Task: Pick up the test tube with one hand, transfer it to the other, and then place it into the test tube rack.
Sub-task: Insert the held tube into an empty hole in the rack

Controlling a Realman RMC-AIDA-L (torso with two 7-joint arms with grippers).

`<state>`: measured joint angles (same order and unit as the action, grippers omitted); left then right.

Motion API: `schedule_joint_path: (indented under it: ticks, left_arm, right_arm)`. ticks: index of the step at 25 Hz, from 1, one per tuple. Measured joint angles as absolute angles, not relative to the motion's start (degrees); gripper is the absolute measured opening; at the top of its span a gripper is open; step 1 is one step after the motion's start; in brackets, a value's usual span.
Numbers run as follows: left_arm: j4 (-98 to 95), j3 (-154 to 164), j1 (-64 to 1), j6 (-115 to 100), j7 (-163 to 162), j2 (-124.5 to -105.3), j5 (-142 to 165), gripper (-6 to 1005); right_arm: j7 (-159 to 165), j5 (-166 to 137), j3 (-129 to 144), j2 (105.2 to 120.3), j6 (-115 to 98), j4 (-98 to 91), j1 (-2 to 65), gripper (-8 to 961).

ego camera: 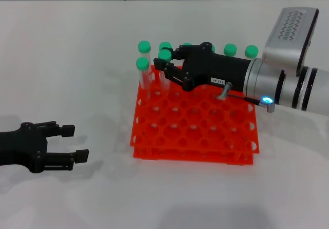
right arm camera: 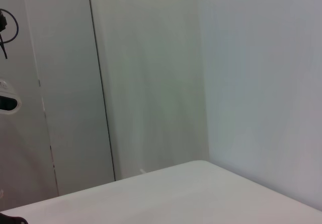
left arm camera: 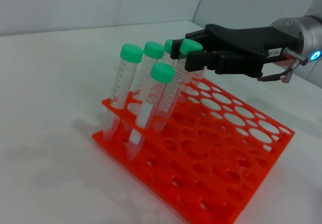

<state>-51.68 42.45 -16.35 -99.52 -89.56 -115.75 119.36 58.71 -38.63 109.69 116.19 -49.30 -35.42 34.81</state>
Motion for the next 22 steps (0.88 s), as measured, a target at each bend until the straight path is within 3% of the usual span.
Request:
schedule_joint_path:
  ticks: [22]
  left_arm:
    - [-51.7, 42.5, -16.4, -99.3, -89.6, -115.75, 119.4, 865]
  right_arm:
    - [58.7, -38.9, 109.9, 116.19, -49.5, -35.4, 35.0, 358]
